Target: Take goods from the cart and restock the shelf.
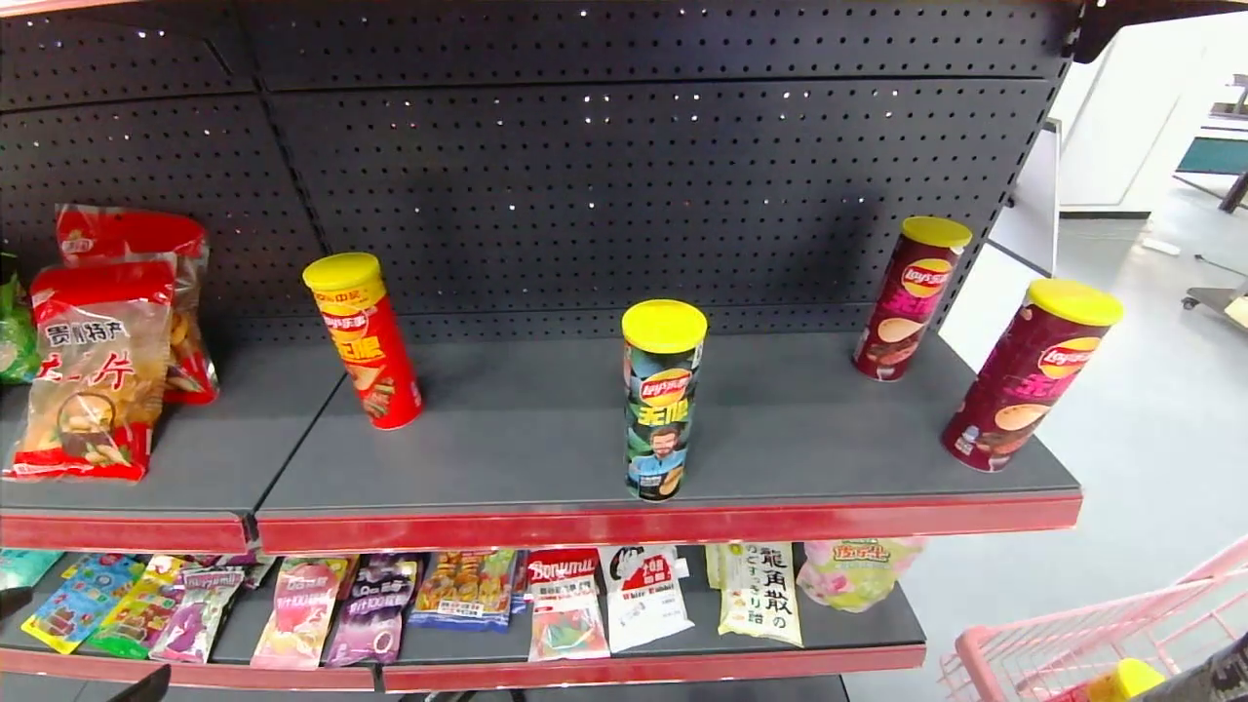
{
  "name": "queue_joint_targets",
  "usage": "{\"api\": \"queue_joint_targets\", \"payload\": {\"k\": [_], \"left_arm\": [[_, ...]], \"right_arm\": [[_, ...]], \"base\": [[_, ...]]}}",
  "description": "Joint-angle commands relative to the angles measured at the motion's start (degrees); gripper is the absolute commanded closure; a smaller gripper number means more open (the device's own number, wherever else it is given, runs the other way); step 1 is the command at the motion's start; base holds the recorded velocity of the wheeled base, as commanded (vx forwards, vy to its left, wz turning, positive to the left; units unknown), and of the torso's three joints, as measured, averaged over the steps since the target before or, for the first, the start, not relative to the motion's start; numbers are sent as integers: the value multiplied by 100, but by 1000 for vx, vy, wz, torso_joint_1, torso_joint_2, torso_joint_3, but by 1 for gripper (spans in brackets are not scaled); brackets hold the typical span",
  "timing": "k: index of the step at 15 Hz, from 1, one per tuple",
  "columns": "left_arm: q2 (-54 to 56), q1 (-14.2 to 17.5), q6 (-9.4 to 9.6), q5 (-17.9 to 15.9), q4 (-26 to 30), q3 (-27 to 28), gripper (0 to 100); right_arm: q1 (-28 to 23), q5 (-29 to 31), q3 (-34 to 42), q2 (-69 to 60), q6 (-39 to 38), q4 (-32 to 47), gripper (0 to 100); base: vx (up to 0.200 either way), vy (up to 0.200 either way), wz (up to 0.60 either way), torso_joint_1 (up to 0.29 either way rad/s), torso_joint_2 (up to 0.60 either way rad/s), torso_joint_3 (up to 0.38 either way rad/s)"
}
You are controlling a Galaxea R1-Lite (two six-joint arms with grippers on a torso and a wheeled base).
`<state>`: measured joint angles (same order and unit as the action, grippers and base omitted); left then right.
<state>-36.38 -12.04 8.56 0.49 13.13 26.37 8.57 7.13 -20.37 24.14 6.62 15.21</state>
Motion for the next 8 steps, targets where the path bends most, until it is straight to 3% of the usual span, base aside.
{"api": "queue_joint_targets", "payload": {"k": [1, 4, 8], "left_arm": [[25, 0, 14, -5, -3, -26, 0], [43, 0, 32, -5, 5, -26, 0], [104, 0, 155, 4, 5, -18, 0]], "right_arm": [[4, 8, 16, -190, 6, -1, 100], [4, 8, 77, -410, 15, 8, 100], [39, -10, 7, -216, 85, -27, 100]], "base": [[0, 0, 0, 0, 0, 0], [200, 0, 0, -6, 1, 1], [0, 0, 0, 0, 0, 0]]}}
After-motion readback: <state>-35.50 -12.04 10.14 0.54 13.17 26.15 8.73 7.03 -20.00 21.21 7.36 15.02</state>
